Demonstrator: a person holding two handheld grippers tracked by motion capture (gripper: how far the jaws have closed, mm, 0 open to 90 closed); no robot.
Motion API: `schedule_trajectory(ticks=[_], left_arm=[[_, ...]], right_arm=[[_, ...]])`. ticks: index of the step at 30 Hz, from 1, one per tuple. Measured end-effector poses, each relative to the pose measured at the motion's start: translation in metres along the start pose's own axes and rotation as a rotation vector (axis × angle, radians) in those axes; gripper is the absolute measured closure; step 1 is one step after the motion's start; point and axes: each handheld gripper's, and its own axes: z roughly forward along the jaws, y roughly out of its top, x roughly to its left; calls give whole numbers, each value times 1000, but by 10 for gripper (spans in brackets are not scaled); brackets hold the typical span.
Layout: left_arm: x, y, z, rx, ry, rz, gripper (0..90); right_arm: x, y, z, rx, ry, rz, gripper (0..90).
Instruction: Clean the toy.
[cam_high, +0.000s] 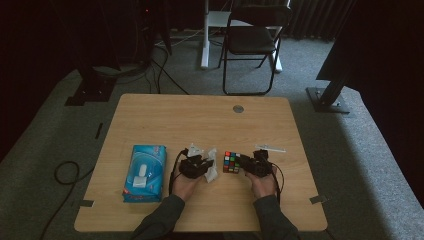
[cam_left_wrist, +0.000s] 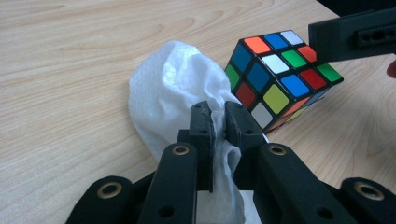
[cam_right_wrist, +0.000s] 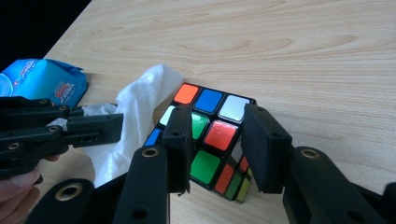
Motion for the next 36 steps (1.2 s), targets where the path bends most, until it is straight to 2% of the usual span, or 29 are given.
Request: schedule_trajectory(ticks=[6, 12, 24, 36], left_arm=[[0, 3, 1, -7, -6, -1, 823], [-4, 9, 3, -20, -23, 12, 823], [-13, 19, 9, -35, -65, 36, 828], [-13, 18, 26, 2, -61, 26, 837]], right_arm=[[2, -1, 2, 25, -25, -34, 636], [2, -1, 2, 19, -24, -35, 686], [3, -1, 4, 16, -37, -42, 698], [3, -4, 4, 1, -41, -40, 698]])
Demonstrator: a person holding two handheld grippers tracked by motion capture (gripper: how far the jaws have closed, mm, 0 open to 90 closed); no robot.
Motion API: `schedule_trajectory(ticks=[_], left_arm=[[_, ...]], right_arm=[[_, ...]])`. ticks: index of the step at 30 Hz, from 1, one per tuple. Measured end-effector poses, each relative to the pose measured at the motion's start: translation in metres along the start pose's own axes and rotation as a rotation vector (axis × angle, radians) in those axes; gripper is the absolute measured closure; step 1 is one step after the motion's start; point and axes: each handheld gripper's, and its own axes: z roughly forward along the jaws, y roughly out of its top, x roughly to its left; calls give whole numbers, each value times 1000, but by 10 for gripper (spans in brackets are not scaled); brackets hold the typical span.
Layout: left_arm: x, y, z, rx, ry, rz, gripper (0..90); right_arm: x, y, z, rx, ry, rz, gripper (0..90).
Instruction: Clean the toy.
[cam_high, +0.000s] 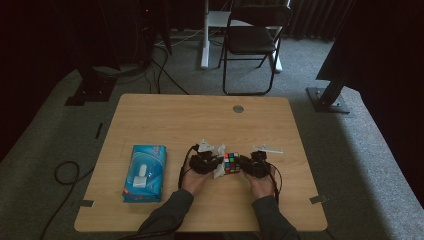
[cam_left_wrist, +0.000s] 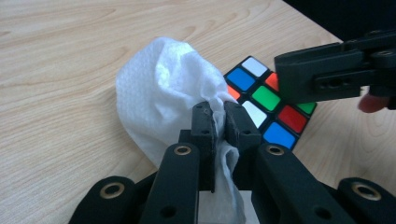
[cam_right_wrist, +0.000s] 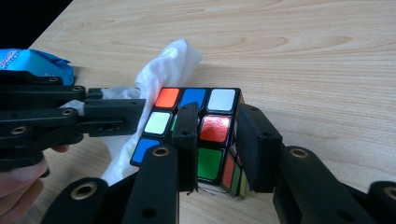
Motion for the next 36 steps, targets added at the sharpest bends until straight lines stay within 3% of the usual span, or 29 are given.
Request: schedule_trajectory(ticks=[10, 14, 19, 22, 29, 36], left_arm=[[5, -7, 11, 34, 12, -21, 844], [5, -5, 7, 16, 7, -21, 844], [3, 4, -3, -46, -1, -6, 846], [2, 6, -1, -29, -1, 9, 846], [7, -1, 9, -3, 7, -14, 847], [10, -15, 25, 65, 29, -17, 847]], right_arm=[[1, 0, 0, 0, -3, 1, 695], [0, 0, 0, 0, -1, 1, 694], [0, -1, 0, -2, 0, 2, 694], [0, -1, 0, -3, -1, 3, 695], [1, -1, 0, -6, -6, 4, 692], [1, -2, 0, -8, -9, 7, 692]])
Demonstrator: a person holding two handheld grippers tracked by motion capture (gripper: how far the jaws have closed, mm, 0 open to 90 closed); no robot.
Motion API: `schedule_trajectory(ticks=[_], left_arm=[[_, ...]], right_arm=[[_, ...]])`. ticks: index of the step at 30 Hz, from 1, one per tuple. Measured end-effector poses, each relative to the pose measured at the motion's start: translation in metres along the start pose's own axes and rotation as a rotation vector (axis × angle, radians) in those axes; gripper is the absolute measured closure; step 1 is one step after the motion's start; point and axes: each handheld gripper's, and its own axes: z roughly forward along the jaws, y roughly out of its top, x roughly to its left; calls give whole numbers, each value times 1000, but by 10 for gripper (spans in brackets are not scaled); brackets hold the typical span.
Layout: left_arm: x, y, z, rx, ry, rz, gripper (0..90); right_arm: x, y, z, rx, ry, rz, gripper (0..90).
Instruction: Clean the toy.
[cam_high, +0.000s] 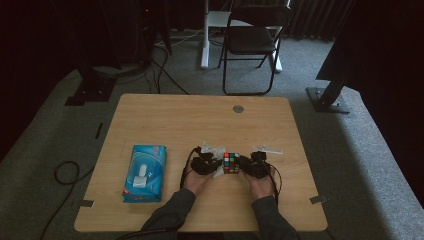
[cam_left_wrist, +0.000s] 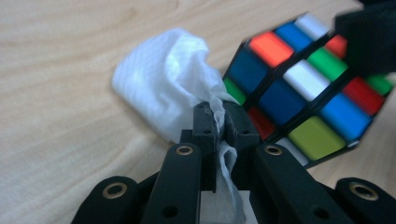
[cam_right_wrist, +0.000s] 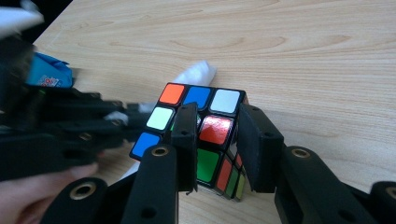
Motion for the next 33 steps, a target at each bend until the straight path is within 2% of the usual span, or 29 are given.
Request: schedule_trajectory(ticks=[6, 11, 15, 18, 22, 25, 31, 33], left_arm=[[-1, 3, 1, 34, 16, 19, 847], [-1, 3, -2, 30, 17, 22, 844], [2, 5, -13, 0, 15, 14, 844], [0, 9, -27, -42, 3, 18, 844], [-6, 16, -37, -81, -40, 26, 844], [-12, 17, -36, -73, -55, 40, 844], [-9, 9, -27, -47, -65, 6, 844], [-9, 9, -26, -44, -61, 11, 844]], right_arm=[[0, 0, 0, -1, -1, 1, 692], [-1, -1, 0, -2, 6, 9, 690], [-4, -1, 0, -1, 25, 29, 687], [-3, -1, 0, -2, 21, 25, 688], [-3, -1, 0, -3, 20, 25, 688], [-3, -1, 0, -4, 20, 26, 688], [-3, -1, 0, -4, 21, 26, 688], [-3, -2, 0, -8, 21, 27, 688]])
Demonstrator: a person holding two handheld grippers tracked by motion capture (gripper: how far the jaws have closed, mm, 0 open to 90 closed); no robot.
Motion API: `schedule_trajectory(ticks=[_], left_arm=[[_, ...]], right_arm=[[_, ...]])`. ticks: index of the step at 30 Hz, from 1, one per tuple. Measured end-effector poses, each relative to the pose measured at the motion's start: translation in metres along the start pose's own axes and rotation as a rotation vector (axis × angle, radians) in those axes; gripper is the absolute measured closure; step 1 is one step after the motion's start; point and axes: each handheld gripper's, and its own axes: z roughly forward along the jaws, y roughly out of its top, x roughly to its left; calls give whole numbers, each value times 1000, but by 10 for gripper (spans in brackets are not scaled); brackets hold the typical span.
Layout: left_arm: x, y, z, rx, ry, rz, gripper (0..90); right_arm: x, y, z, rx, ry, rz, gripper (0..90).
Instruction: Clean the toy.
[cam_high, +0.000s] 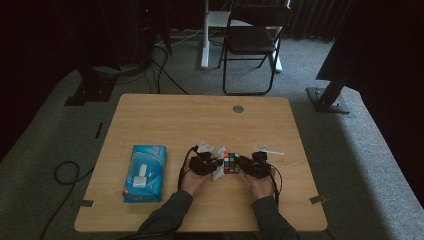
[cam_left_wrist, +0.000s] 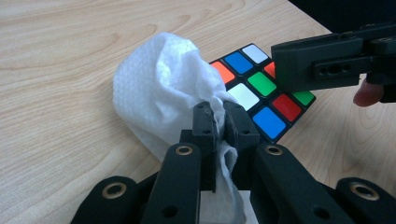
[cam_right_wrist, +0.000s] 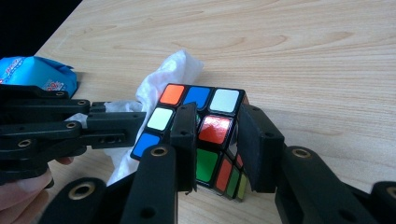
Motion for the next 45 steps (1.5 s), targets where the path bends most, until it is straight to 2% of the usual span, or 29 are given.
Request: schedule_trajectory(ticks=[3, 8, 10, 15, 17, 21, 26, 27, 30, 33, 35, 45], left_arm=[[1, -1, 4, 27, 17, 12, 845], [2, -12, 20, 94, 61, 32, 846], [2, -14, 20, 82, 59, 26, 848], [1, -14, 20, 88, 65, 37, 847], [2, -13, 18, 87, 58, 28, 844], [2, -9, 5, 51, 54, 14, 843], [-1, -3, -9, 12, 36, 28, 843], [-4, -3, -12, 3, 27, 48, 843], [-9, -4, -11, 11, 18, 70, 843], [-10, -6, -8, 18, 4, 63, 843], [-9, -7, -7, 18, -1, 45, 842], [-9, -10, -4, 30, 6, 43, 843]], right_arm=[[0, 0, 0, -3, -3, 0, 688], [0, 0, 0, -3, -3, 0, 688], [0, 0, 0, -3, -2, 0, 688], [1, 0, 0, -4, -3, 0, 688], [0, 0, 0, -4, -2, 0, 688], [0, 0, 0, -3, 1, 0, 687], [0, 0, 0, -3, 1, 1, 688], [0, 0, 0, -3, 0, 1, 688], [0, 0, 0, -4, -1, 1, 688], [0, 0, 0, -4, -1, 1, 688], [0, 0, 0, -3, -1, 1, 688], [0, -1, 0, -5, -1, 1, 688]])
